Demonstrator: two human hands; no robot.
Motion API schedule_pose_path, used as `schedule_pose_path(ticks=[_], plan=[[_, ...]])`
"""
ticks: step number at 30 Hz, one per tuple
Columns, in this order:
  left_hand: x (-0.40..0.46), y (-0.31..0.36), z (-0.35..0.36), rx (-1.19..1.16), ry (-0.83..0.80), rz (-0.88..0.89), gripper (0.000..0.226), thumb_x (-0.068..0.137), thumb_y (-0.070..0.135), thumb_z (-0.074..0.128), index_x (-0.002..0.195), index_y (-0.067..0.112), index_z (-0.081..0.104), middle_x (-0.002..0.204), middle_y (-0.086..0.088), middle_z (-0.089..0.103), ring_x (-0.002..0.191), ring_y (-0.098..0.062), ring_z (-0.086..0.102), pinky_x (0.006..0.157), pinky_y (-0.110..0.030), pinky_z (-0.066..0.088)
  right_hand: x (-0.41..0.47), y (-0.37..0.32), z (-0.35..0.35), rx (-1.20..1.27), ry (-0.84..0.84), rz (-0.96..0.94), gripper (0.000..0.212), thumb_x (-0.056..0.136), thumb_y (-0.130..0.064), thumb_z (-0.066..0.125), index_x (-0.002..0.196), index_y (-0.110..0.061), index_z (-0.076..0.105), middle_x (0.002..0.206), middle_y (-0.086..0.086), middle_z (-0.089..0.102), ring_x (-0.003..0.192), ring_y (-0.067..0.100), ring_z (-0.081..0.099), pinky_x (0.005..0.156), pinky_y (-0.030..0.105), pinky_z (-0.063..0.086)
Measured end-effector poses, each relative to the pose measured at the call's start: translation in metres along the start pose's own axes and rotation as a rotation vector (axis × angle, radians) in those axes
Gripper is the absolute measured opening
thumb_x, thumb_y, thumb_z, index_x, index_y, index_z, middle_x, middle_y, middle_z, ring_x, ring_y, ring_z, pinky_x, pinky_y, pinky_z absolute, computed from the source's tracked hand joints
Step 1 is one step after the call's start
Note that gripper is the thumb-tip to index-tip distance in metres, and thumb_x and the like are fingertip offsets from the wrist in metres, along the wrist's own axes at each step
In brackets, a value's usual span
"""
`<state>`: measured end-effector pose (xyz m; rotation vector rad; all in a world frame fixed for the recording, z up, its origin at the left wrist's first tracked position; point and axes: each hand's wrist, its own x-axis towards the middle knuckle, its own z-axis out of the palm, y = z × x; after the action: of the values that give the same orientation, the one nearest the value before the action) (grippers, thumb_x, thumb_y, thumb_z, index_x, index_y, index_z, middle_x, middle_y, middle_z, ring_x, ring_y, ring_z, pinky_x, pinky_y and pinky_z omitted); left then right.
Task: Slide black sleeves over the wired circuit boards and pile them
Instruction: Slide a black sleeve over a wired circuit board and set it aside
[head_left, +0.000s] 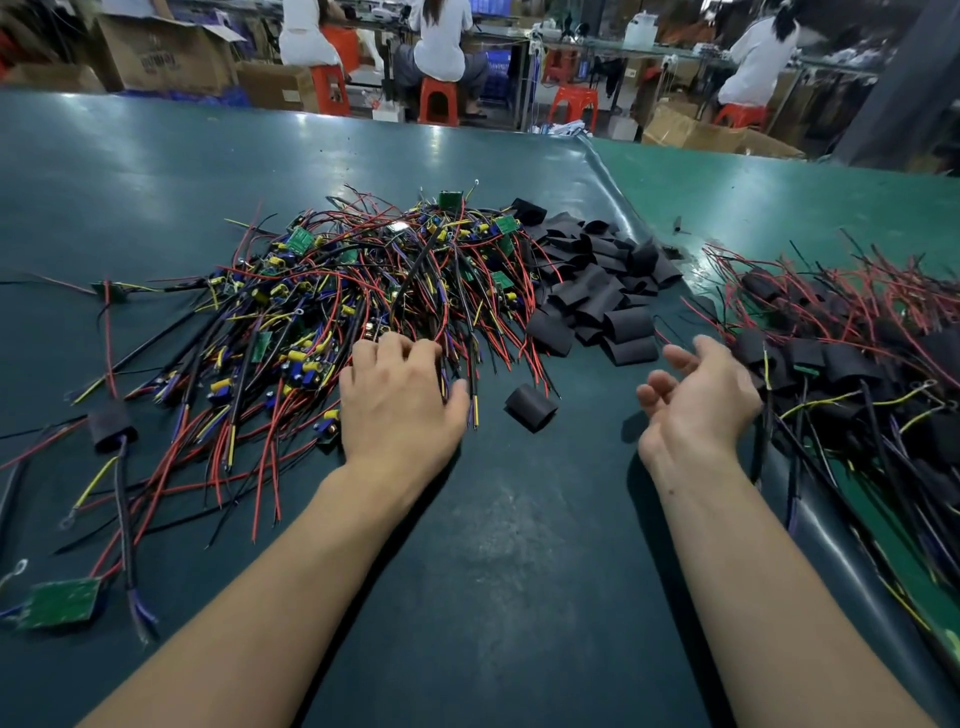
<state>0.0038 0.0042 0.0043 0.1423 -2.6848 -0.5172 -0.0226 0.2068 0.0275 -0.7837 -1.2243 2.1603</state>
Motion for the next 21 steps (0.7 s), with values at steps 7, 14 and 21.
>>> schedule_pose_path(ticks=[7,14,21], plan=[[0.003,0.0,-0.008,-0.316,0.097,-0.021,0.022,0.095,0.023,0.058,0.11,0.016,0.072,0.1,-0.003,0.073,0.094,-0.026,0.066,0.087,-0.041,0.052,-0.009,0.006,0.004,-0.055,-0.105,-0.077,0.008,0.097,-0.014,0.051,0.092,-0.02,0.054,0.07,0.002,0.061,0.038,0.009,0.043,0.039,0.019,0.036],[-0.005,0.008,-0.025,-0.555,0.414,0.26,0.023,0.093,0.003,0.051,0.109,0.008,0.067,0.082,0.008,0.06,0.064,-0.005,0.051,0.062,-0.019,0.04,-0.018,0.01,0.006,-0.223,-0.295,-0.208,0.014,0.095,-0.005,0.049,0.095,-0.015,0.059,0.067,0.002,0.06,0.039,0.009,0.045,0.038,0.021,0.037],[-0.033,0.026,-0.02,-0.724,0.35,0.691,0.024,0.093,0.001,0.052,0.112,0.002,0.066,0.102,-0.003,0.068,0.092,-0.01,0.064,0.086,-0.022,0.049,-0.042,0.032,0.002,-0.952,-1.121,-0.739,0.029,0.083,-0.004,0.069,0.088,-0.032,0.059,0.087,-0.008,0.059,0.068,0.003,0.055,0.059,0.006,0.037]])
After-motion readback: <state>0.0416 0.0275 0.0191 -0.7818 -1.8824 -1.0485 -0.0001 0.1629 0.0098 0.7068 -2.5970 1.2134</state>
